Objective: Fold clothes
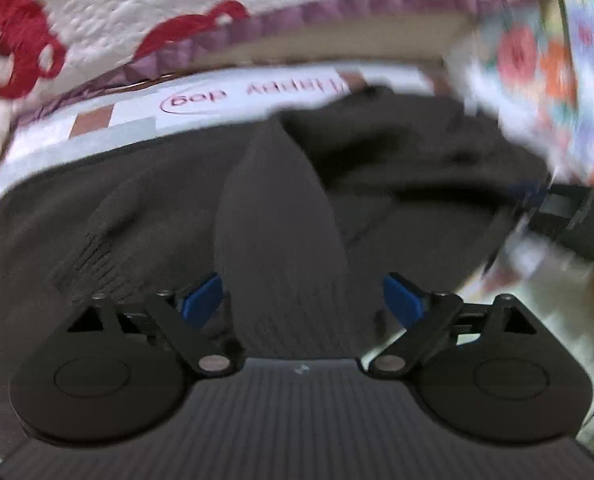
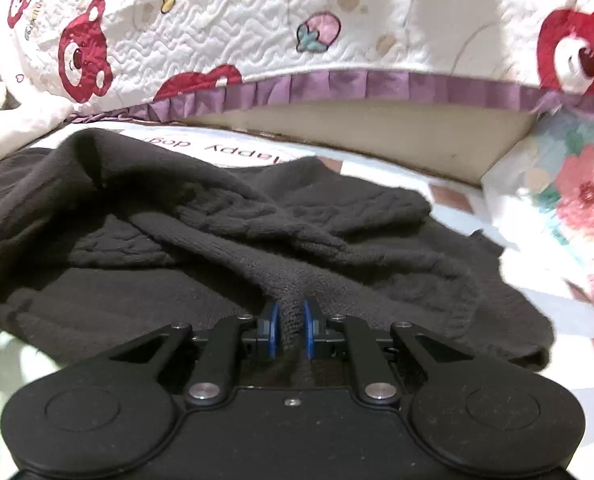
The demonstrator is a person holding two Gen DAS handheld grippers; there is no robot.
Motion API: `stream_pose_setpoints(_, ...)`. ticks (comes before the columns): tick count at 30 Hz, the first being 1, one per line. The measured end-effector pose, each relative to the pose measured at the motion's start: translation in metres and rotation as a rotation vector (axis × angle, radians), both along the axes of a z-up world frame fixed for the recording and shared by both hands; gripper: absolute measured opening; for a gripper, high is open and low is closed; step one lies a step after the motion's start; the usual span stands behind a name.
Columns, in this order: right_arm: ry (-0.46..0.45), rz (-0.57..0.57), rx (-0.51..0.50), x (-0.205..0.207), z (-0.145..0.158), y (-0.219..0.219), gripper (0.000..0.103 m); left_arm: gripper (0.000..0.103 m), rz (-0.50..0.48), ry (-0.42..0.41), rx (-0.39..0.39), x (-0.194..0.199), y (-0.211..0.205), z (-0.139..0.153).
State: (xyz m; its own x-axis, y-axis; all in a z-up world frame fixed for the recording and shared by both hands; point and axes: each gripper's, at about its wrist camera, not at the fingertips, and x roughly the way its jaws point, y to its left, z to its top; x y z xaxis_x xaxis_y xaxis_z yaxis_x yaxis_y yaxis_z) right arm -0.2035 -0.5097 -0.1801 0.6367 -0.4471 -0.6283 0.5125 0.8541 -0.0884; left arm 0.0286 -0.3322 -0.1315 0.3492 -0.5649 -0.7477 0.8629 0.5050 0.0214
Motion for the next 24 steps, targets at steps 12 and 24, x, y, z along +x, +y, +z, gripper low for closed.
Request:
stream_pose_setpoints(12, 0.085, 0.008, -0.012, -0.015, -0.012, 0.014, 0.013, 0.017, 0.055, -0.088, 0.014, 0.030, 0.002, 0.030)
stream_pose_setpoints(24, 0.181, 0.035, -0.069, -0.014, -0.017, 0.033, 0.013, 0.020, 0.156, -0.021, -0.009, 0.096, 0.035, 0.015)
